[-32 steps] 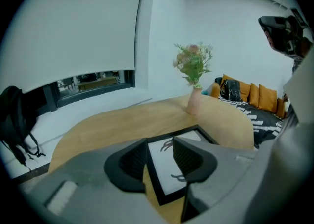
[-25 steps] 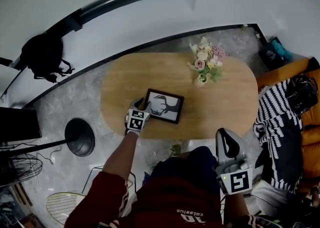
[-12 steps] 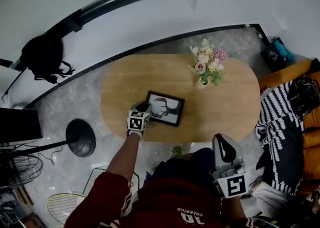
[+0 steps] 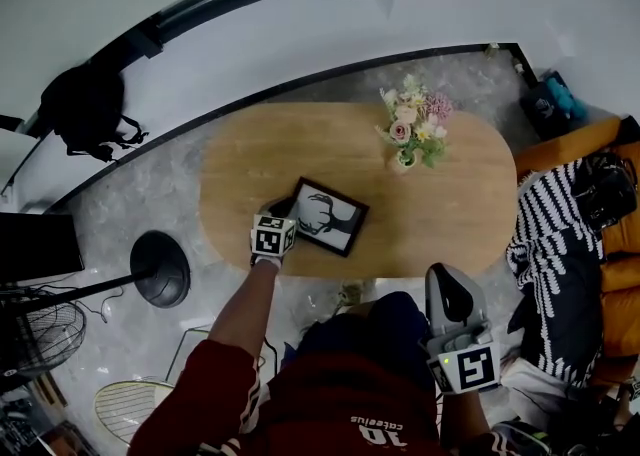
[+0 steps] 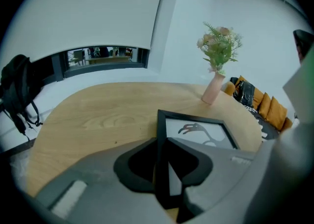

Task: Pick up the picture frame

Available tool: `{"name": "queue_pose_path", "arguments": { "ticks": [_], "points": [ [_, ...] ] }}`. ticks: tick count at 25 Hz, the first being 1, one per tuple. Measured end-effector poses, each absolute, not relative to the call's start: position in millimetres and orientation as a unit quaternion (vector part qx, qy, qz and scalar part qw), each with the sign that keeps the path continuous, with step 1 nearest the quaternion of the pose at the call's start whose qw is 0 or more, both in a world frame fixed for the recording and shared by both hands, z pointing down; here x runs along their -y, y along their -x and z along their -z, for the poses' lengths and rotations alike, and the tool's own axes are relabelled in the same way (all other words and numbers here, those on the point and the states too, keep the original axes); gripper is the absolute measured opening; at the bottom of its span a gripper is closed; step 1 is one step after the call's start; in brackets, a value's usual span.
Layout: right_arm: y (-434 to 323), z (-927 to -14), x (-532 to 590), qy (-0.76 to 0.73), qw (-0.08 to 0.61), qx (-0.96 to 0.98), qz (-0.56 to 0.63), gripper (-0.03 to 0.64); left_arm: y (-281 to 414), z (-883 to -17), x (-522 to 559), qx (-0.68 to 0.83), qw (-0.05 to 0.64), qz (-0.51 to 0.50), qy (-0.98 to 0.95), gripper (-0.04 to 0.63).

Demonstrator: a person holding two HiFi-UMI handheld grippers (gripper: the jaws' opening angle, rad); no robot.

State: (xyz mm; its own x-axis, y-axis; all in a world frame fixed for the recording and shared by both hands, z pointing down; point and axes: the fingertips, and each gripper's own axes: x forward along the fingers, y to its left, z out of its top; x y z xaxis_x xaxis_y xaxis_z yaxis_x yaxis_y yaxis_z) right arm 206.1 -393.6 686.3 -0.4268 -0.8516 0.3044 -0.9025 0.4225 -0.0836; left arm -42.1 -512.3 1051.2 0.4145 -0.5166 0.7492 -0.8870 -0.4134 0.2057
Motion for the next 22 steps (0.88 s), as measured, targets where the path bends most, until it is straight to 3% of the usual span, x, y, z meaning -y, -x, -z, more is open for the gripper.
{"name": "queue_pose_path", "arguments": {
  "ticks": [8,22],
  "points": [
    [-193,-649,385,-0.519,0.107,0.837,-0.135,0.005,50,-985,519,0.452,0.282,-0.285,-0.797,0.075],
    [-162,-528,356,-0.513,0.077,0.845,-0.130,0.005,97,-781,499,0.486,0.264,-0.201,-0.808,0.075]
  ]
}}
